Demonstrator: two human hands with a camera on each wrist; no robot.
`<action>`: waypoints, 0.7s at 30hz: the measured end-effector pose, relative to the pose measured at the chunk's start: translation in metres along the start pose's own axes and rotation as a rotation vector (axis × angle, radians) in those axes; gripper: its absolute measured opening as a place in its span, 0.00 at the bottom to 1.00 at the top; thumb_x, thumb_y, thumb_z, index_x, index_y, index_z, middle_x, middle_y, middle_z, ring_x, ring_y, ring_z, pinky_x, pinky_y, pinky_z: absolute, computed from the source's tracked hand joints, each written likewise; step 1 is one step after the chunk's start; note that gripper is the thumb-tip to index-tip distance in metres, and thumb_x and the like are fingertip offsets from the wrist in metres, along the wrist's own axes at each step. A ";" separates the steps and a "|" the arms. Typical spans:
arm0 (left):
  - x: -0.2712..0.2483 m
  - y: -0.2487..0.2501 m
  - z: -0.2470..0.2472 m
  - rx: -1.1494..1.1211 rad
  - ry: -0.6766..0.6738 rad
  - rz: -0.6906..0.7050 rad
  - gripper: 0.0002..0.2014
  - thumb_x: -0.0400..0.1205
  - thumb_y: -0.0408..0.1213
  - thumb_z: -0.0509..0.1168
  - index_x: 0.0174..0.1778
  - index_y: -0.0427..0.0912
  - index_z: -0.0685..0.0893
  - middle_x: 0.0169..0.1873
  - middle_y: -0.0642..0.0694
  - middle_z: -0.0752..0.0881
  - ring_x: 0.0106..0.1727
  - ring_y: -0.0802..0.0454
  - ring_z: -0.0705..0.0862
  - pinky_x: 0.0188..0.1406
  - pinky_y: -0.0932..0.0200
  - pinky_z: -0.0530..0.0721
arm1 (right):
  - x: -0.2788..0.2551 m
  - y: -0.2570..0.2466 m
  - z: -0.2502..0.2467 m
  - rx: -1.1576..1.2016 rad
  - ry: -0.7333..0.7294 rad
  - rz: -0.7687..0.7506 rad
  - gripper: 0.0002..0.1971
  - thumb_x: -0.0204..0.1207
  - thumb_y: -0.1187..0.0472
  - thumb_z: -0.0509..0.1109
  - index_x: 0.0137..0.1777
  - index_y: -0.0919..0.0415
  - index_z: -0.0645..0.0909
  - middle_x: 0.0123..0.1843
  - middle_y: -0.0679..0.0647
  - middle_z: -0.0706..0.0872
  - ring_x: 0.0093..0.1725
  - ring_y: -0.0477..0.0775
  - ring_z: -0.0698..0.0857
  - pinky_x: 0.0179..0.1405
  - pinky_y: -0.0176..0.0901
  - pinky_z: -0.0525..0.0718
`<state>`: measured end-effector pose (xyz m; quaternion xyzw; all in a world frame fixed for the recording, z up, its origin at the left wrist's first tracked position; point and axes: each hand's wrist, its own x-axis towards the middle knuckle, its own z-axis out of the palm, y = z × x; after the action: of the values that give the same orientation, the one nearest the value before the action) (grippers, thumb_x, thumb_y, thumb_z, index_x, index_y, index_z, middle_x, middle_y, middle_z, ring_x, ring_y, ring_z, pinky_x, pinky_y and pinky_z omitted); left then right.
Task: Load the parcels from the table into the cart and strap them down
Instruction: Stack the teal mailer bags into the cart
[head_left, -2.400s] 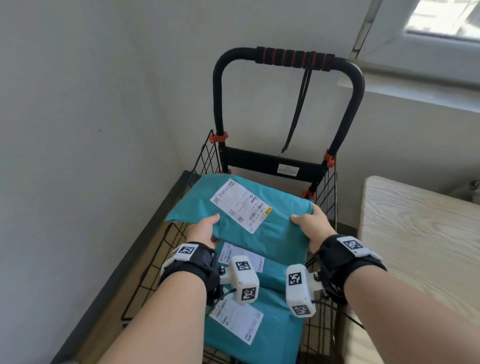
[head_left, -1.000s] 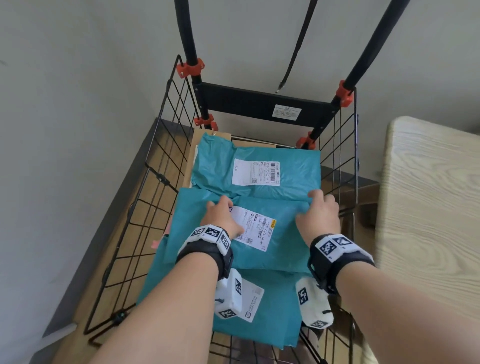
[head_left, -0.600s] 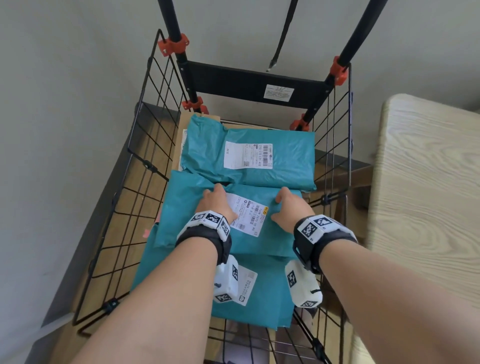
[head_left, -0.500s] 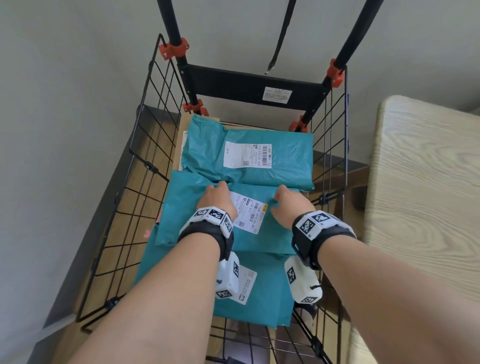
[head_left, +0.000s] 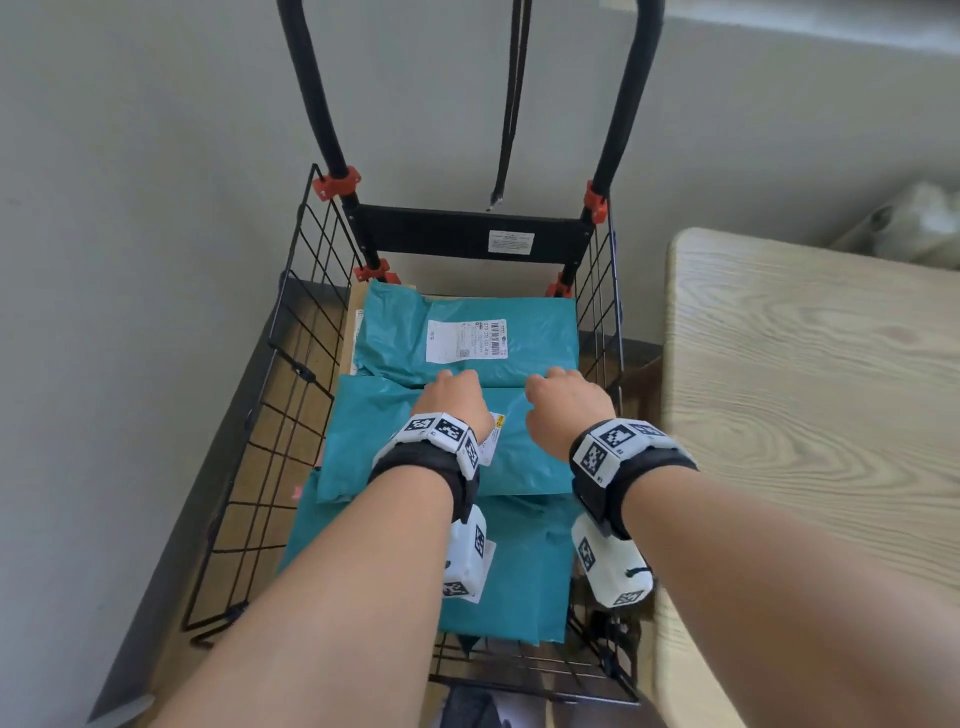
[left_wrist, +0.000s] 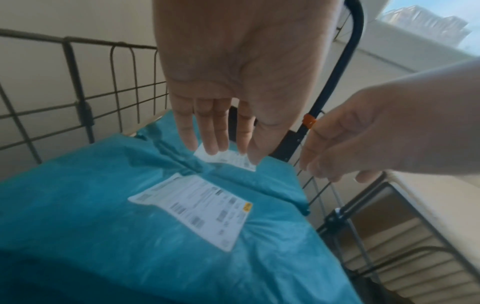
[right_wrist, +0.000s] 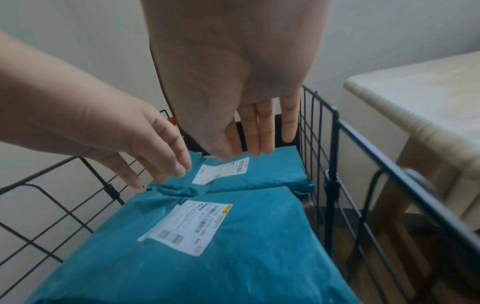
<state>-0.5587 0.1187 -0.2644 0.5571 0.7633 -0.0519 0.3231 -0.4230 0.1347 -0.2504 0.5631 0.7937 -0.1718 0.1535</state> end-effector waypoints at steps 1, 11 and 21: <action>-0.003 0.007 -0.003 0.005 0.000 0.022 0.14 0.80 0.37 0.65 0.61 0.43 0.78 0.62 0.41 0.76 0.60 0.41 0.80 0.60 0.45 0.81 | -0.005 0.004 -0.004 0.002 0.013 0.001 0.16 0.81 0.61 0.60 0.67 0.58 0.76 0.64 0.57 0.78 0.66 0.60 0.75 0.60 0.53 0.77; -0.034 0.093 -0.016 0.112 0.065 0.274 0.12 0.81 0.35 0.62 0.60 0.43 0.81 0.59 0.42 0.83 0.59 0.41 0.82 0.55 0.50 0.82 | -0.059 0.069 -0.038 0.025 0.097 0.102 0.11 0.80 0.63 0.58 0.59 0.60 0.78 0.60 0.59 0.79 0.63 0.63 0.77 0.54 0.53 0.77; -0.087 0.192 0.014 0.179 0.065 0.405 0.11 0.80 0.35 0.61 0.56 0.44 0.82 0.57 0.44 0.84 0.58 0.42 0.82 0.54 0.51 0.82 | -0.142 0.169 -0.039 0.048 0.136 0.239 0.11 0.83 0.59 0.57 0.58 0.59 0.79 0.59 0.58 0.84 0.59 0.61 0.82 0.47 0.48 0.76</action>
<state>-0.3684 0.1133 -0.1736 0.7267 0.6382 -0.0354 0.2515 -0.2193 0.0841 -0.1704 0.6676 0.7251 -0.1326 0.1050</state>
